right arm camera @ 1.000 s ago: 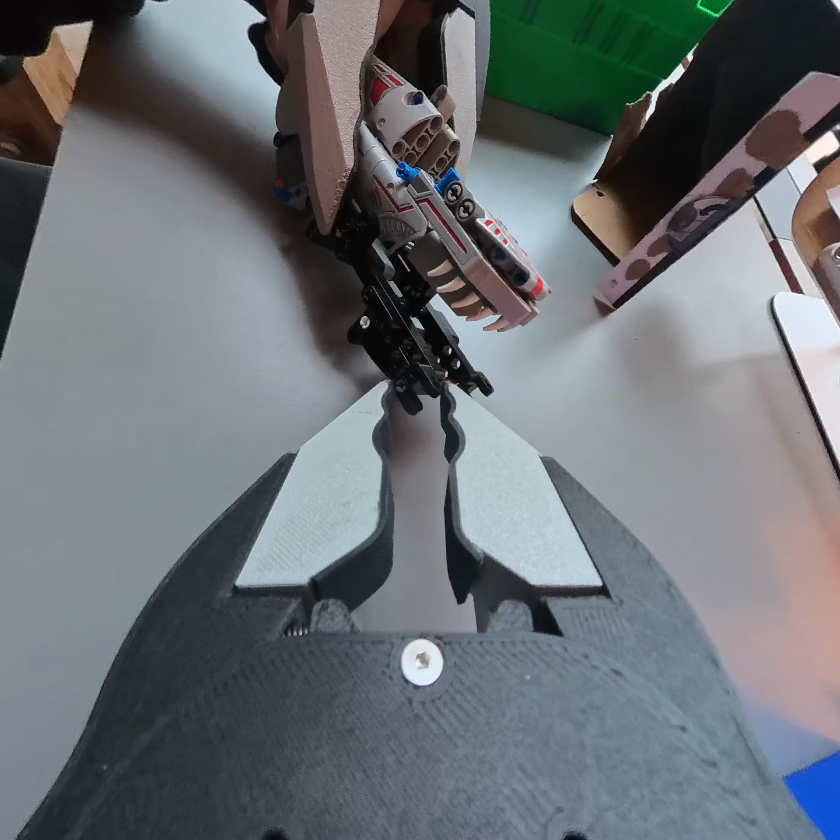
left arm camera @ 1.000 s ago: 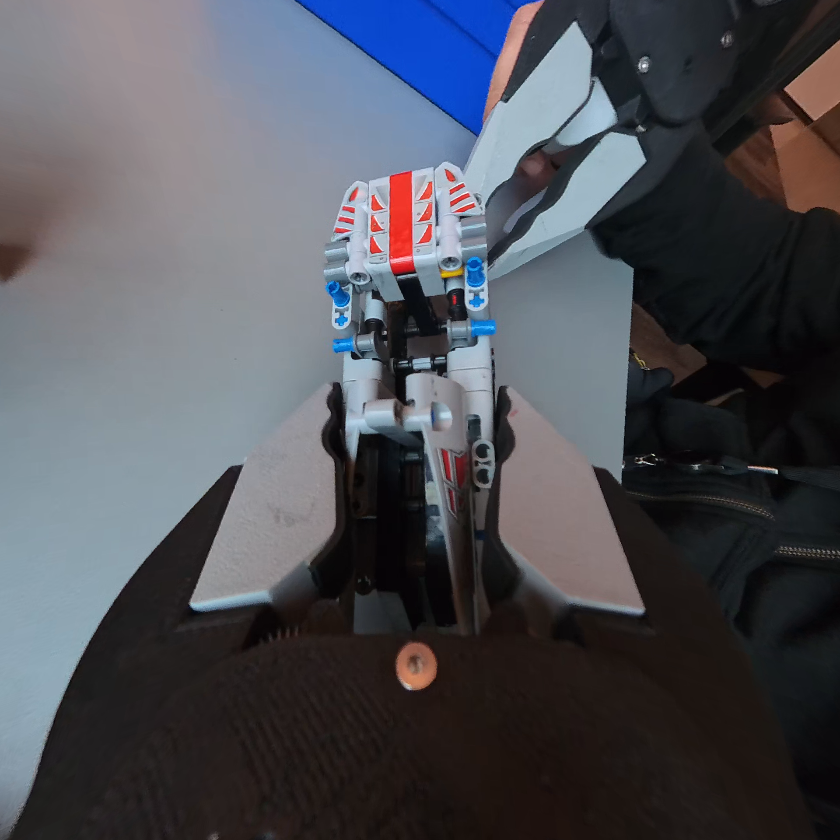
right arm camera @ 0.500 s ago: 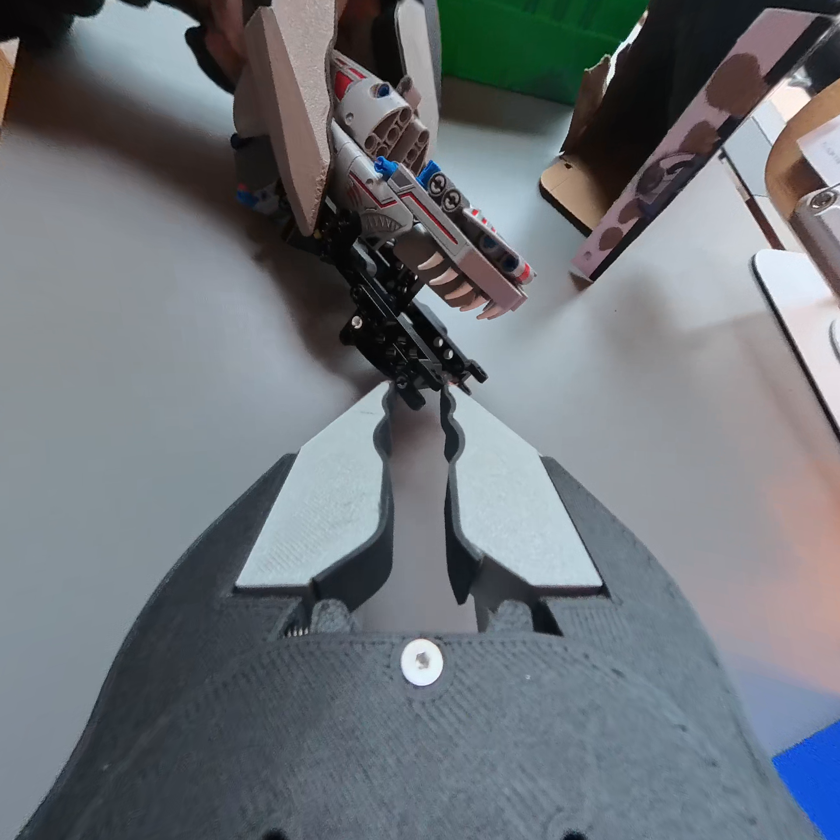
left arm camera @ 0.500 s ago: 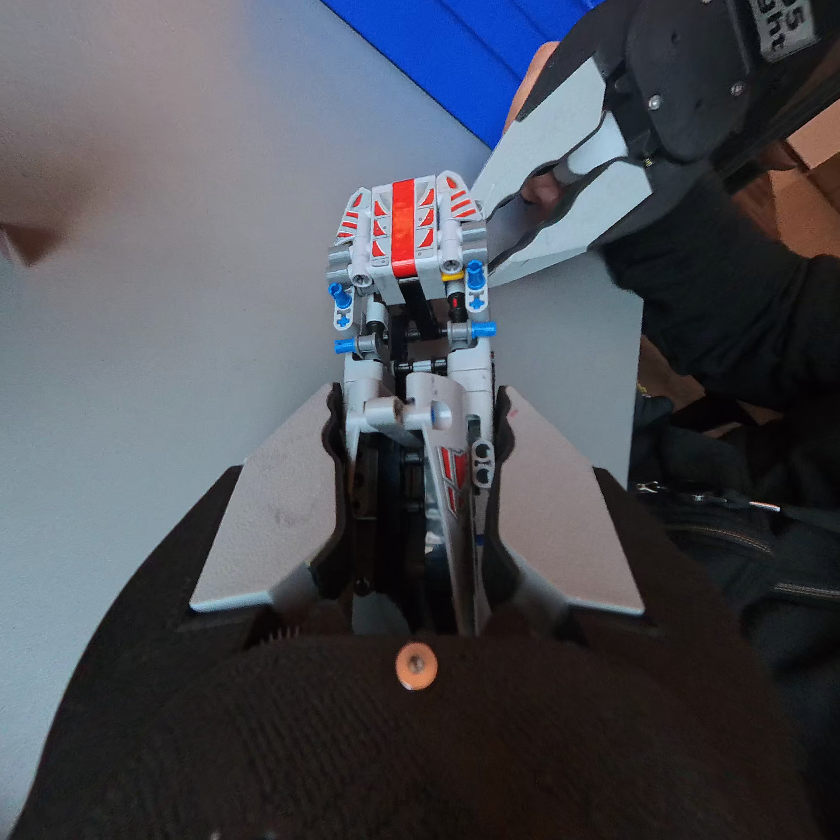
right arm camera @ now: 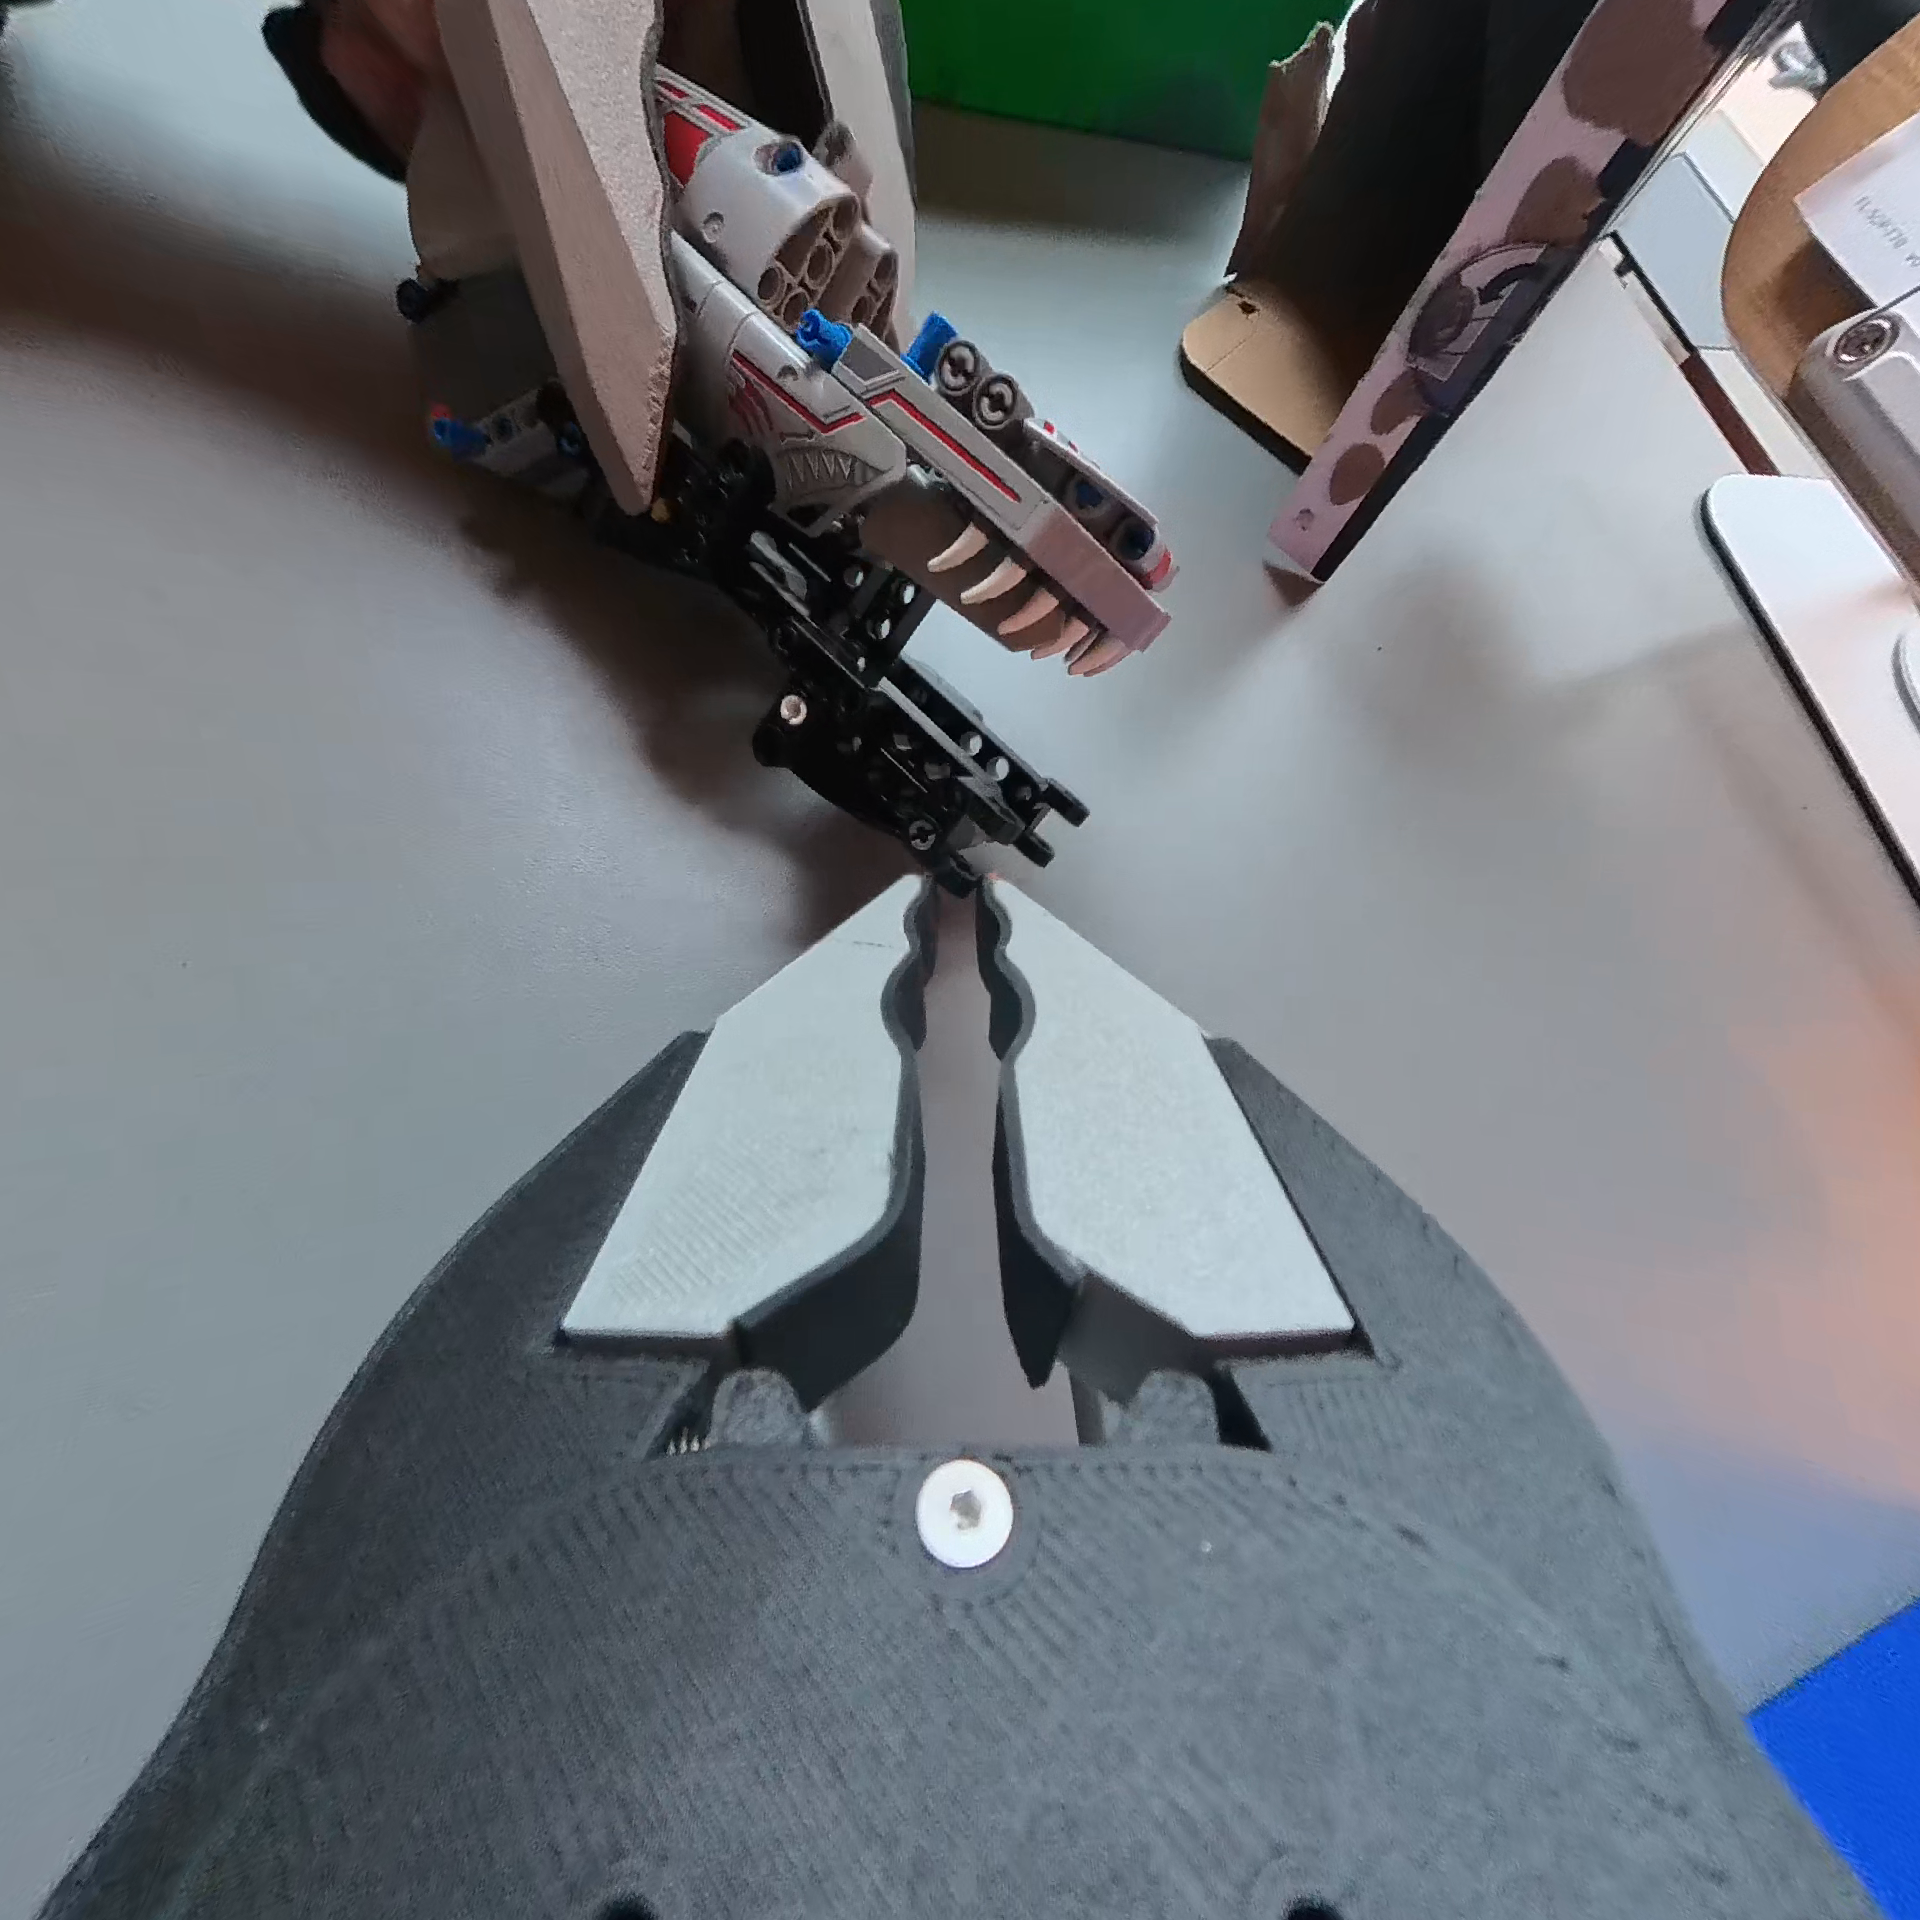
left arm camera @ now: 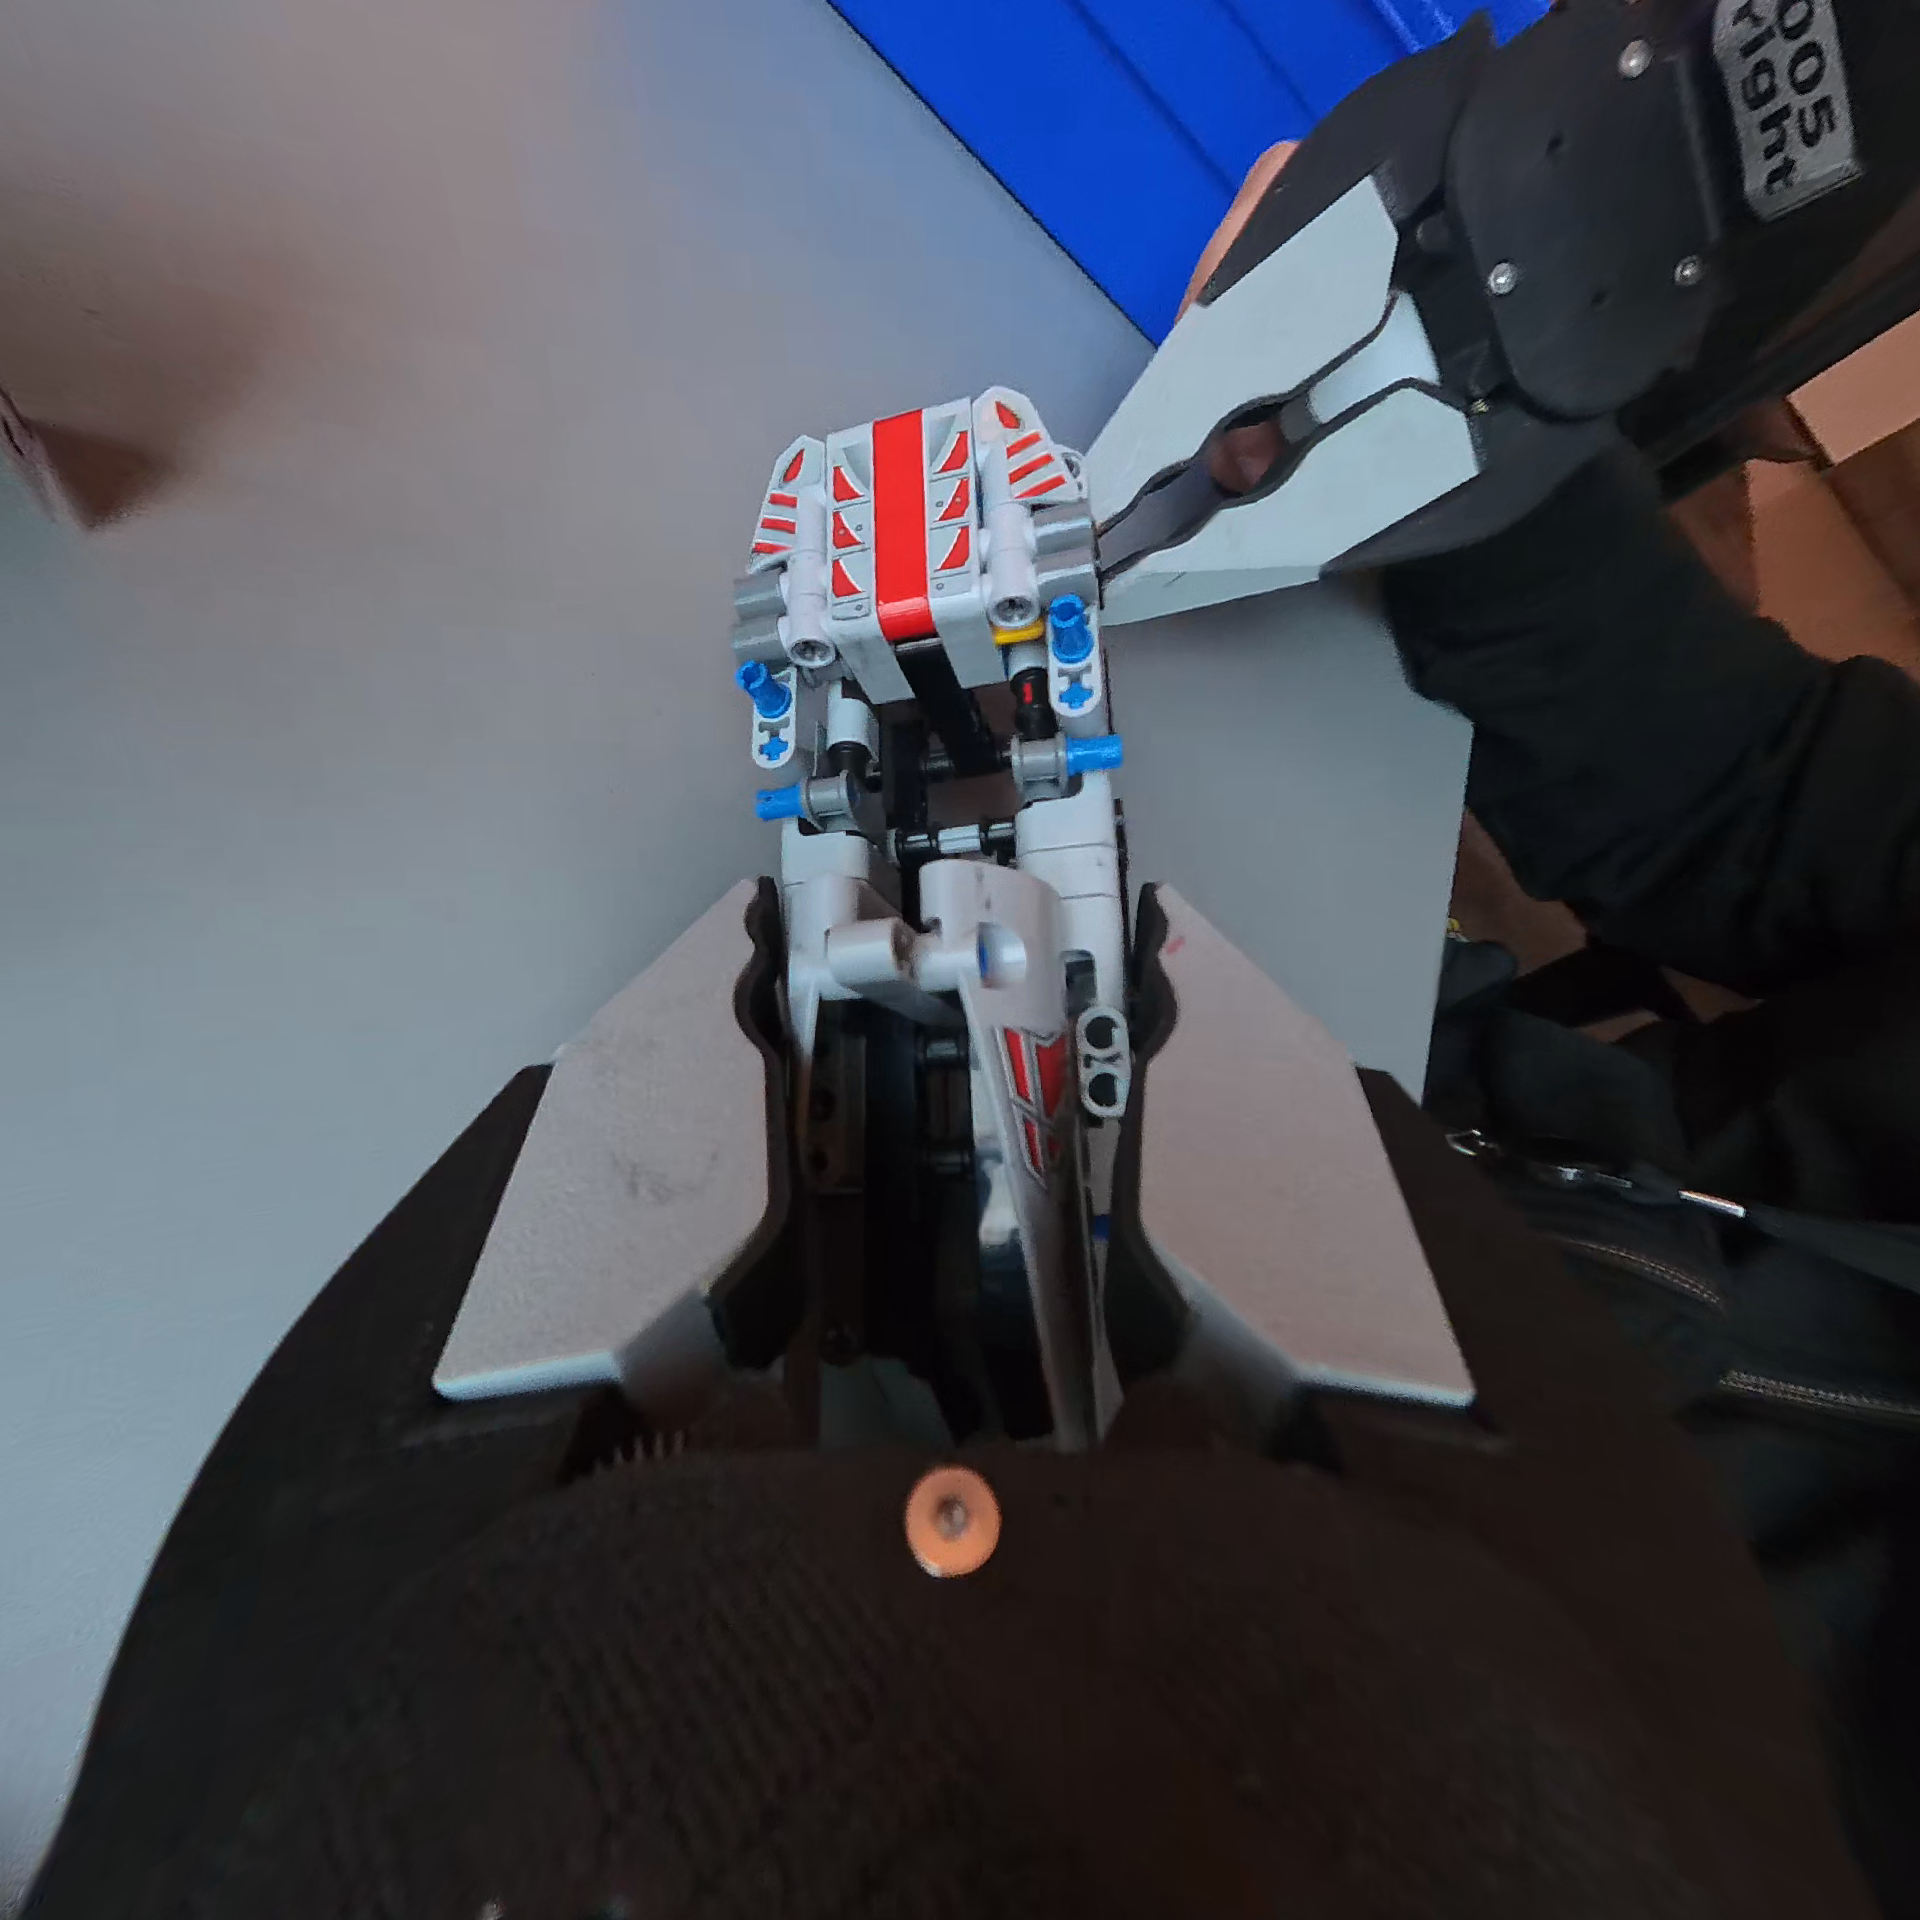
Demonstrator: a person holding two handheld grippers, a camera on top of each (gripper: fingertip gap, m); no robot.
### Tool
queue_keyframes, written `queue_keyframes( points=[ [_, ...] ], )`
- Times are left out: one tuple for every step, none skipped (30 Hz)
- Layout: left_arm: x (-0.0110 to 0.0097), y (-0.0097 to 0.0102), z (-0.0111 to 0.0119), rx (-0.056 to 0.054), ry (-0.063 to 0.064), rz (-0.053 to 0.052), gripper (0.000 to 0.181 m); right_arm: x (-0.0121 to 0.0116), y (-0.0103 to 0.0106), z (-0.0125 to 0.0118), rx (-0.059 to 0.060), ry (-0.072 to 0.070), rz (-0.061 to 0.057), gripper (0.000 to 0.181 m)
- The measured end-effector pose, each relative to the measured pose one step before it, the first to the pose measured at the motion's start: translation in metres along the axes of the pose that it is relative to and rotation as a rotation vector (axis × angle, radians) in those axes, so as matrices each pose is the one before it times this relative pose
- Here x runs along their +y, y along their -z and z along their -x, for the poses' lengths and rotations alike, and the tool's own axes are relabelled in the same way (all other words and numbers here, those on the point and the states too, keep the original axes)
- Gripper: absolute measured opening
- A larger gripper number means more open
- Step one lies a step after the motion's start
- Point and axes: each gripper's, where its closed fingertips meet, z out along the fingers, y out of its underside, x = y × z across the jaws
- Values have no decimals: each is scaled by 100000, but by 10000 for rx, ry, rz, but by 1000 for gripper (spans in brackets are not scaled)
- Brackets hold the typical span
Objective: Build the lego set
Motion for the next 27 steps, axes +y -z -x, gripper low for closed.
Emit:
queue_keyframes(
  points=[
    [-103, 43, -106, -80, -118, -10, 66, 198, -93, -65, 41, 16, 89, 3],
    [-162, 60, -239, -27, -113, -31, 68, 284, -111, -115, 77, 16, 147, 3],
    [-190, 57, -284, -2, -85, -51, 68, 374, -162, -143, 96, 10, 212, 3],
    [-211, 67, -292, 15, -52, -71, 65, 447, -235, -120, 84, 12, 253, 3],
    [-225, 40, -442, 135, -48, -79, 68, 441, -269, 13, 22, 14, 261, 3],
    [-120, -11, -196, 0, -98, -27, 69, 353, -237, 136, -54, 18, 236, 3],
    [-41, -15, 10, -123, -160, 3, 67, 214, -176, 169, -65, 18, 159, 4],
    [9, -8, 114, -161, -120, 34, 66, 83, -126, 71, -11, 8, 58, 4],
    [38, 10, 31, -85, -58, 50, 66, 42, -59, -22, 26, -16, 21, 5],
    [16, 19, -107, 28, -5, 38, 67, 77, -20, -87, 27, -55, 33, 6],
    [-12, 64, -156, 88, 54, 13, 68, 93, 14, -169, 35, -101, 21, 7],
    [-22, 89, -61, 54, 46, -11, 69, 95, 34, -254, 70, -141, 9, 7],
    [-63, 98, -98, 70, -15, -40, 67, 79, 55, -246, 56, -138, -5, 5],
    [-72, 116, -112, 84, -22, -49, 63, -60, 81, -64, -38, -109, -79, 6],
    [-24, 93, -47, 46, 6, -14, 60, -179, 78, 97, -98, -67, -128, 6],
    [-8, 123, 60, -30, -10, 3, 58, -120, 47, 39, -30, -22, -77, 5],
    [-43, 113, -19, 19, -16, -24, 58, 54, -9, -73, 54, 8, 30, 5],
    [-35, 126, -95, 57, -6, -18, 58, 173, -87, -43, 27, 14, 103, 5],
    [-8, 139, -50, 15, -18, 3, 58, 188, -101, 28, -16, 14, 108, 5],
    [-43, 175, -33, -9, -30, -5, 58, 50, -55, 39, 1, 32, 31, 5],
    [-82, 214, -48, 0, -32, -22, 58, -25, 5, 12, 28, 48, -8, 5],
    [-184, 298, -15, -39, -55, -76, 57, 18, -4, -19, 25, 32, 8, 5],
    [-258, 376, -12, -48, -62, -121, 57, 5, 3, -9, 2, -1, 0, 5],
    [-198, 422, -9, -35, -49, -84, 57, 16, 5, -14, -3, -17, 3, 5],
    [-130, 458, 61, -82, -51, -47, 56, 6, 18, -20, 10, -9, -2, 5],
    [-93, 484, 94, -112, -64, -34, 55, -10, 10, -19, 12, -2, -9, 5],
    [23, 470, 49, -95, -63, 35, 52, -20, 1, -12, 9, -4, -9, 5]
  ],
)
